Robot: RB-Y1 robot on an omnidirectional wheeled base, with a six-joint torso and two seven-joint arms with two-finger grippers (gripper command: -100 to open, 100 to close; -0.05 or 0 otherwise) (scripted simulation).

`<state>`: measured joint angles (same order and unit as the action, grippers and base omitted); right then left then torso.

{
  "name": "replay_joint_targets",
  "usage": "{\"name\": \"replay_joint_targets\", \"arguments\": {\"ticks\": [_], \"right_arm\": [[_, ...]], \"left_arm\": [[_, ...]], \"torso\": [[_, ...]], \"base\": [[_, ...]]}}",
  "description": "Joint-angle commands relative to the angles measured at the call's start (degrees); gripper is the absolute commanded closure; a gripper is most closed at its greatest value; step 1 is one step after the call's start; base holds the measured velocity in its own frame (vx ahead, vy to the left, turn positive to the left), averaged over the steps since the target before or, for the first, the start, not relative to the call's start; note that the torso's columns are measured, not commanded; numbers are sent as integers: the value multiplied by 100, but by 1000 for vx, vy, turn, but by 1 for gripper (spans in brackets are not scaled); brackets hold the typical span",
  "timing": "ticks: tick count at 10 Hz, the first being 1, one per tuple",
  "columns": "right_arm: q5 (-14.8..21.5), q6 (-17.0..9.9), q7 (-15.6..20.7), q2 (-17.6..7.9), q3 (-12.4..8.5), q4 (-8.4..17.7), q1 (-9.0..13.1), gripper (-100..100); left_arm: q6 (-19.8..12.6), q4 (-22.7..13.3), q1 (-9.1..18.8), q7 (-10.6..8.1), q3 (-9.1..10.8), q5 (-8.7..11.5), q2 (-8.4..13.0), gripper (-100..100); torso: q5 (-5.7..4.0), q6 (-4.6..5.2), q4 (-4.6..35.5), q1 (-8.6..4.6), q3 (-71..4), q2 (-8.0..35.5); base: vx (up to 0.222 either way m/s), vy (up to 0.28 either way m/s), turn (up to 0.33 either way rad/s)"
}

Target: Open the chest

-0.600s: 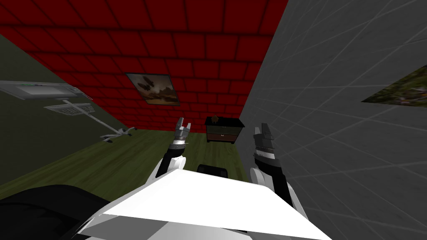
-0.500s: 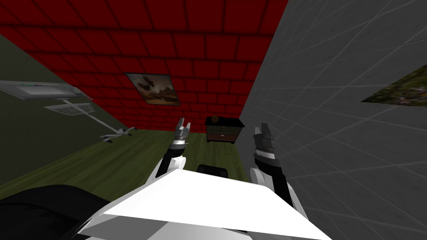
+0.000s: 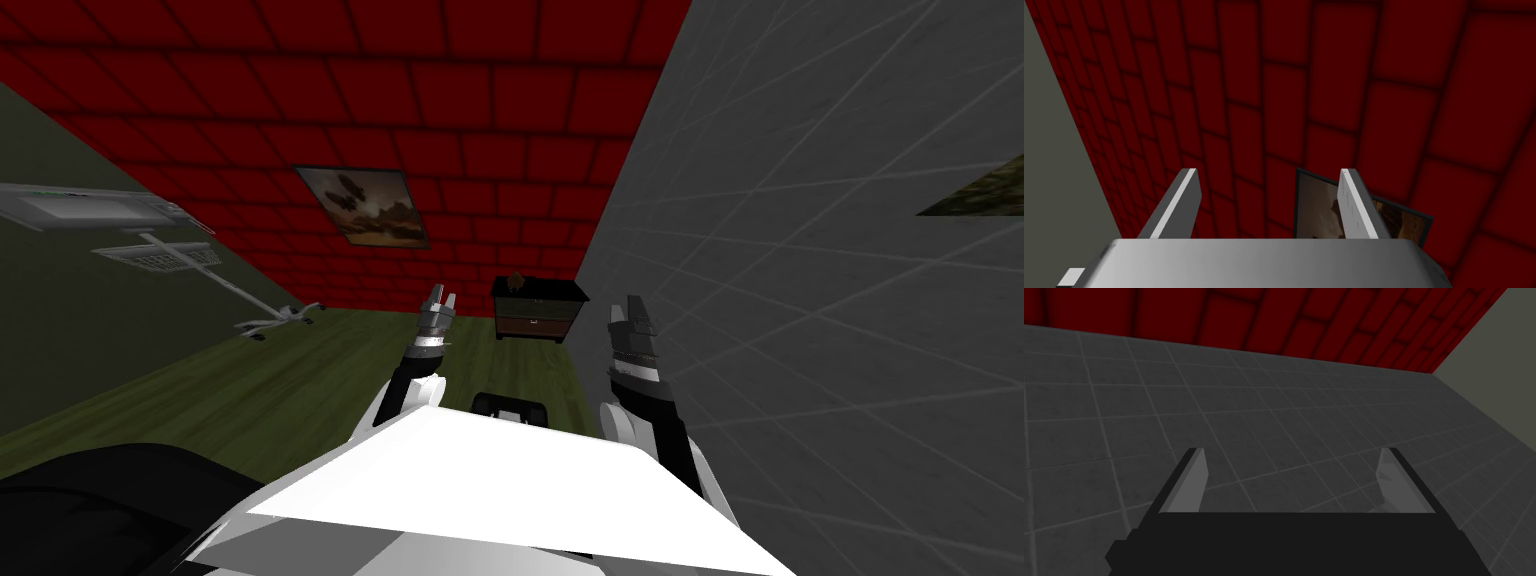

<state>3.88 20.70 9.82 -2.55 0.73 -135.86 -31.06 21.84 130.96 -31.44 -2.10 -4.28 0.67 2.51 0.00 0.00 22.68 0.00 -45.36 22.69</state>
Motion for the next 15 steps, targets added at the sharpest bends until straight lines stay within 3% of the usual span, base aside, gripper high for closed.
{"name": "replay_joint_targets", "arguments": {"ticks": [1, 3, 4, 5, 8, 9, 11, 14, 15], "right_arm": [[0, 0, 0, 0, 0, 0, 0, 0], [0, 0, 0, 0, 0, 0, 0, 0], [263, -263, -16, -164, 39, 142, 39, -100], [418, -403, -26, -229, 65, 237, 64, -100], [861, -877, -52, -337, 135, 492, 129, -100], [893, -881, -52, -337, 135, 492, 129, -100], [1303, -1307, -84, -417, 227, 832, 213, -100], [1815, -1768, -101, -450, 281, 1031, 260, -100], [2009, -2018, -119, -478, 340, 1246, 310, -100]], "left_arm": [[0, 0, 0, 0, 0, 0, 0, 0], [0, 0, 0, 0, 0, 0, 0, 0], [0, 0, 0, 0, 0, 0, 0, 0], [0, -2, 0, 0, 0, 0, 0, 0], [-1, -2, -1, 0, 0, 0, 0, 0], [-1, -3, -1, 0, 0, 0, 0, 0], [-1, -3, -1, 0, 0, 0, 0, 0], [-1, -3, -1, 0, 0, 0, 0, 0], [-1, -3, -1, 0, 0, 0, 0, 0]], "torso": [[0, 0, 423, 0, -845, 424], [0, 0, 1269, 0, -2537, 1270], [0, 0, 1692, 0, -3383, 1693], [0, -2, 1878, 1, -3782, 1878], [1, 1, 1958, 2, -3920, 1958], [1, -1, 1961, 2, -3918, 1962], [-1, -1, 1961, -1, -3918, 1962], [0, -1, 1959, 1, -3922, 1957], [1, 1, 1961, 2, -3919, 1963]], "base": [[0, 0, 0], [0, 0, 0], [29, 6, 69], [48, 7, 72], [43, 12, 50], [31, 8, 29], [48, 8, 91], [52, 7, 51], [50, 12, 91]]}}
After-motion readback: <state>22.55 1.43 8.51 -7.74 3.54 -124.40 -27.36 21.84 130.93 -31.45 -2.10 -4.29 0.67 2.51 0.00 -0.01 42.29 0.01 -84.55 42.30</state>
